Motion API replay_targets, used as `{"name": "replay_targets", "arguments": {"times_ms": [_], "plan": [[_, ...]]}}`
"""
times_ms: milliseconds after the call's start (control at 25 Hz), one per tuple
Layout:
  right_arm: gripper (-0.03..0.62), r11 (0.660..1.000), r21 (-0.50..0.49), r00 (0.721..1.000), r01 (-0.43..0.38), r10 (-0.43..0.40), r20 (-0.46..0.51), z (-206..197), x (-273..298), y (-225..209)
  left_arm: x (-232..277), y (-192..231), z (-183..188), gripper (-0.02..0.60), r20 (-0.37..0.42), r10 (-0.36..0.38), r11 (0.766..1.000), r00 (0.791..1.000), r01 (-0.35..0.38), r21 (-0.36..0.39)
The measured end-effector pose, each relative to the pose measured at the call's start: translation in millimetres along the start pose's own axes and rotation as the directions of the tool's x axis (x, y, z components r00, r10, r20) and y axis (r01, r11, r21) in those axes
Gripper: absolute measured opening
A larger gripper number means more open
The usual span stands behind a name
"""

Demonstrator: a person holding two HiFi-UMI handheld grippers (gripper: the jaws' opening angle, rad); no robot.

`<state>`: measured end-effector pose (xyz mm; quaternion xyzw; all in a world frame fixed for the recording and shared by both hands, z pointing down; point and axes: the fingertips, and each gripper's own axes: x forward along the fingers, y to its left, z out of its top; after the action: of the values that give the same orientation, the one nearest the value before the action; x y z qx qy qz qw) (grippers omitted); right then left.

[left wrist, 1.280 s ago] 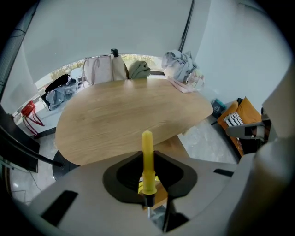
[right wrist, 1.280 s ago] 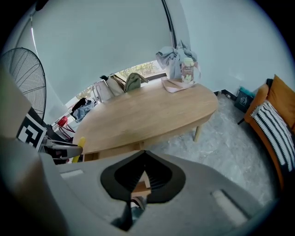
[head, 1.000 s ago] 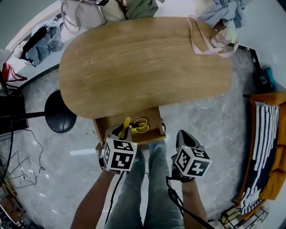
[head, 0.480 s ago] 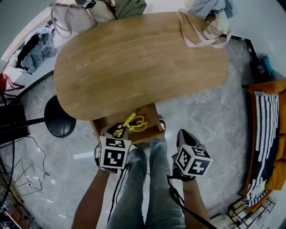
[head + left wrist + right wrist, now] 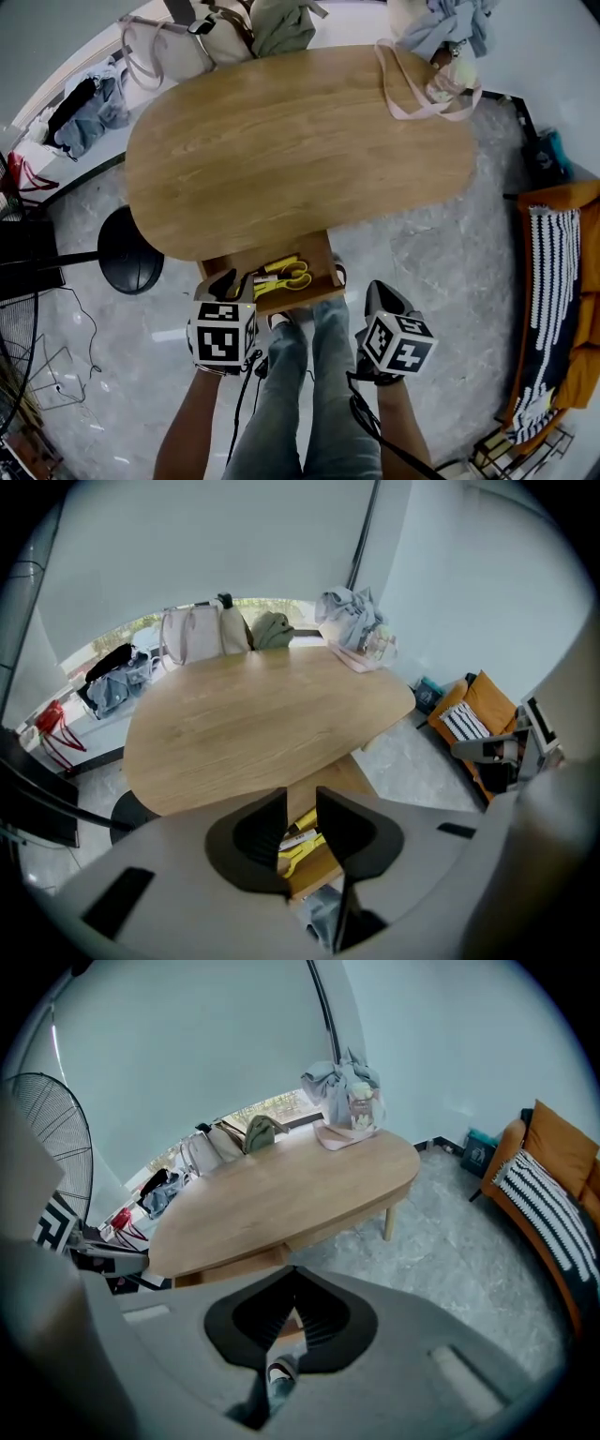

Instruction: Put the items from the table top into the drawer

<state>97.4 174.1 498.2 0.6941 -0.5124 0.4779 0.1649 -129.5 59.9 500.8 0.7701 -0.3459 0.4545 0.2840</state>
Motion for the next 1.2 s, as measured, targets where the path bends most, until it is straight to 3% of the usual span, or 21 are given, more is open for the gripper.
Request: {"name": "replay_targets", "arguments": {"times_ms": [240, 440, 560, 760, 1200], "plan": [[0.005, 0.996, -0.067, 0.998, -0.059, 0.061, 0.032, 37, -33, 38, -71, 7, 38, 0.042, 0.121, 0.038, 0.996, 0.992, -0.027, -0.091], [0.006, 0.984, -0.146, 0.990, -0.098, 0.111, 0.084, 81, -85, 72, -151, 16, 70, 0.021, 0.212, 0.088, 0.993, 0.973, -0.069, -0.097], [0.005, 0.977, -0.187, 0.984, -0.104, 0.127, 0.121, 106, -125, 84, -202, 22, 86, 0.015, 0.274, 0.119, 0.989, 0.954, -0.088, -0.122], [0.005, 0.965, -0.241, 0.970, -0.099, 0.148, 0.194, 142, -188, 100, -275, 35, 97, 0.006, 0.373, 0.178, 0.969, 0.911, -0.097, -0.226], [0.006, 0.958, -0.278, 0.936, -0.074, 0.163, 0.312, 176, -253, 108, -344, 56, 88, 0.003, 0.432, 0.263, 0.936, 0.863, -0.119, -0.331]]}}
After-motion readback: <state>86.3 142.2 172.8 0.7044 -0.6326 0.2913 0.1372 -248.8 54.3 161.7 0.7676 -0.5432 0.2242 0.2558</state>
